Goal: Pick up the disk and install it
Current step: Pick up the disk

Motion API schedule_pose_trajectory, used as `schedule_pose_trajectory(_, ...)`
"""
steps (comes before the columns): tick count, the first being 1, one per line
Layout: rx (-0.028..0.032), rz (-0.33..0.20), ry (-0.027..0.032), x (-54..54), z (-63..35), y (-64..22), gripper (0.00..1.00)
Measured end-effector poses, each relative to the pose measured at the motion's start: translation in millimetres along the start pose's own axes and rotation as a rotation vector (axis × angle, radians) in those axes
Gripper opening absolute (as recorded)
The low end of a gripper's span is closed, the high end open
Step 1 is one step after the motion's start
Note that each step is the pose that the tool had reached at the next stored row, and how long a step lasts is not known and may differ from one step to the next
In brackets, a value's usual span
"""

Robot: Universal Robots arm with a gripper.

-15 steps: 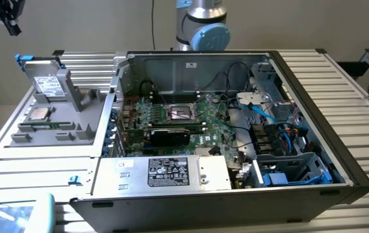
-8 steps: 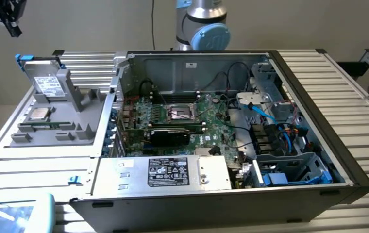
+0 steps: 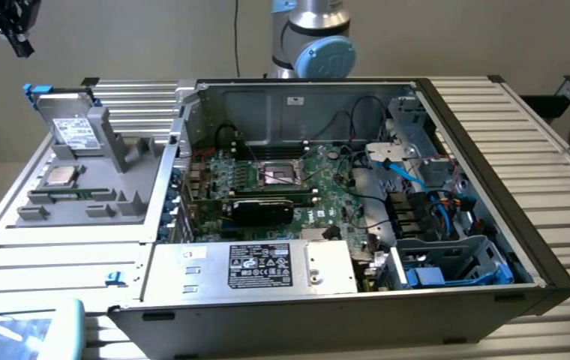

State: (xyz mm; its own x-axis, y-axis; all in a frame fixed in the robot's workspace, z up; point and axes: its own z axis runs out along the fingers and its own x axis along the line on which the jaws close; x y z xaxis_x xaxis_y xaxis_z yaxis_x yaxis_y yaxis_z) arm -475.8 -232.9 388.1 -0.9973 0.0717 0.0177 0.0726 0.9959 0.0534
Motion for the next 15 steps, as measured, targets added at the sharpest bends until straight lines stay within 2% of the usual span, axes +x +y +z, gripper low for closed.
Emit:
schedule_pose_trajectory(7, 0.0002, -0.008, 0.0005, 0.0, 0.0, 0.0, 0.11)
schedule_pose_trajectory(15, 0.0025, -0.145, 0.0077, 0.1, 0.0, 0.0, 0.11)
